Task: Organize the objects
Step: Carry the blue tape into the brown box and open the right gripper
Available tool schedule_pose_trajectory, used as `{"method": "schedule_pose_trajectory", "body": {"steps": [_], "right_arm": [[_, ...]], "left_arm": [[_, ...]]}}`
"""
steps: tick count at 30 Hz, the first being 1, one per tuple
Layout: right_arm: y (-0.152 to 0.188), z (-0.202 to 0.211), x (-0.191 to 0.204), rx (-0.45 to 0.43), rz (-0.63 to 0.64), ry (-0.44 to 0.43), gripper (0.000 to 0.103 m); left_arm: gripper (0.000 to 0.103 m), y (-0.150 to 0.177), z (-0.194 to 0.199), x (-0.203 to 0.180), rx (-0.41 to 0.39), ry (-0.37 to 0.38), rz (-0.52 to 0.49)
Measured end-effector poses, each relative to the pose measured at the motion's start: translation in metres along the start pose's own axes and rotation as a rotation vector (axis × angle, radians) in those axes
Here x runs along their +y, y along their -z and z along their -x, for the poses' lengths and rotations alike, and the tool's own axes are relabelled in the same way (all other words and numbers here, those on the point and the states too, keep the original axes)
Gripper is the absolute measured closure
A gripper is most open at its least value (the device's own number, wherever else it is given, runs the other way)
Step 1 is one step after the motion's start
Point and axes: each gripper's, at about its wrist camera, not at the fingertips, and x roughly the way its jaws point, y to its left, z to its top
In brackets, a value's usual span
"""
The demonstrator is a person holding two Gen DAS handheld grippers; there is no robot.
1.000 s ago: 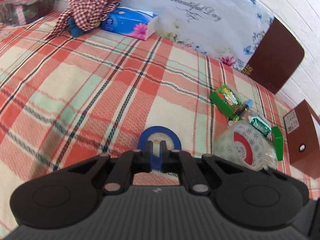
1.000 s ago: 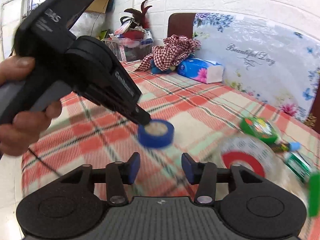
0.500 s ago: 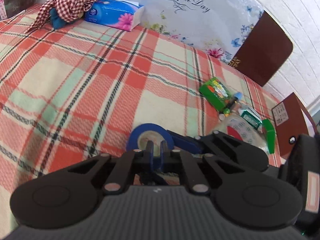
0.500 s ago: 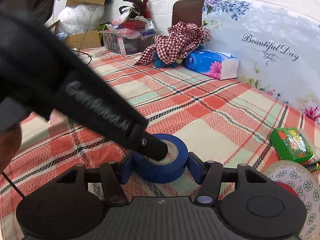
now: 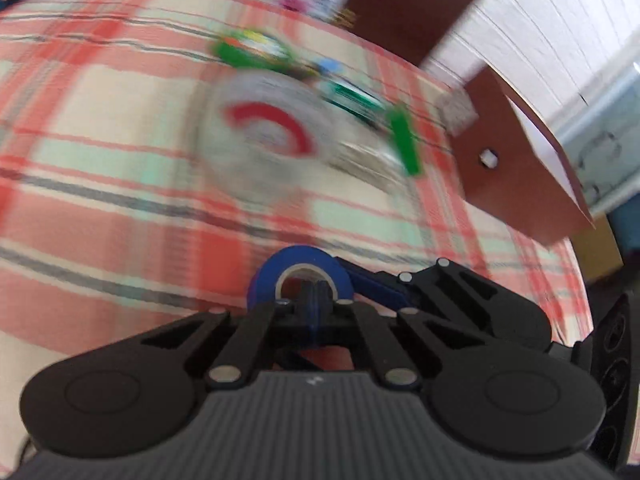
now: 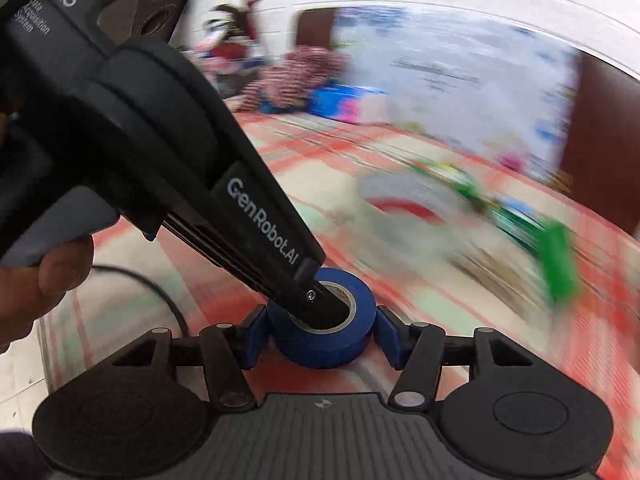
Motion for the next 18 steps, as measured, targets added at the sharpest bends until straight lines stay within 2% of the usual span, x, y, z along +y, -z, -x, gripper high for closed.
{"method": "schedule_pose_trajectory", "body": {"steps": [7,10,13,16,18], "right_arm": [[0.047,0.063,-0.093,0.007,-0.227,0.266,0.047],[0.066,0.086,-0.13,0.006,-0.316,0.366,0.047],[0.081,0.104,-0.156,0.017,-0.368,0.433,0.047],[0.093,0.115,-0.172,0.023,-0.39,0.468,0.046],[0.096,0.115,-0.178,0.019,-0.4,0.459,0.046]], "left_arm": [[0.102,-0.01,-0.057,-0.135,0.086,0.156,-0.262],[0.101,-0.011,-0.083,-0.185,0.096,0.144,-0.366],[0.1,-0.016,-0.105,-0.216,0.126,0.17,-0.363],[0.093,-0.017,-0.12,-0.245,0.124,0.14,-0.41],[0.093,-0.015,-0.13,-0.257,0.143,0.129,-0.432]]}}
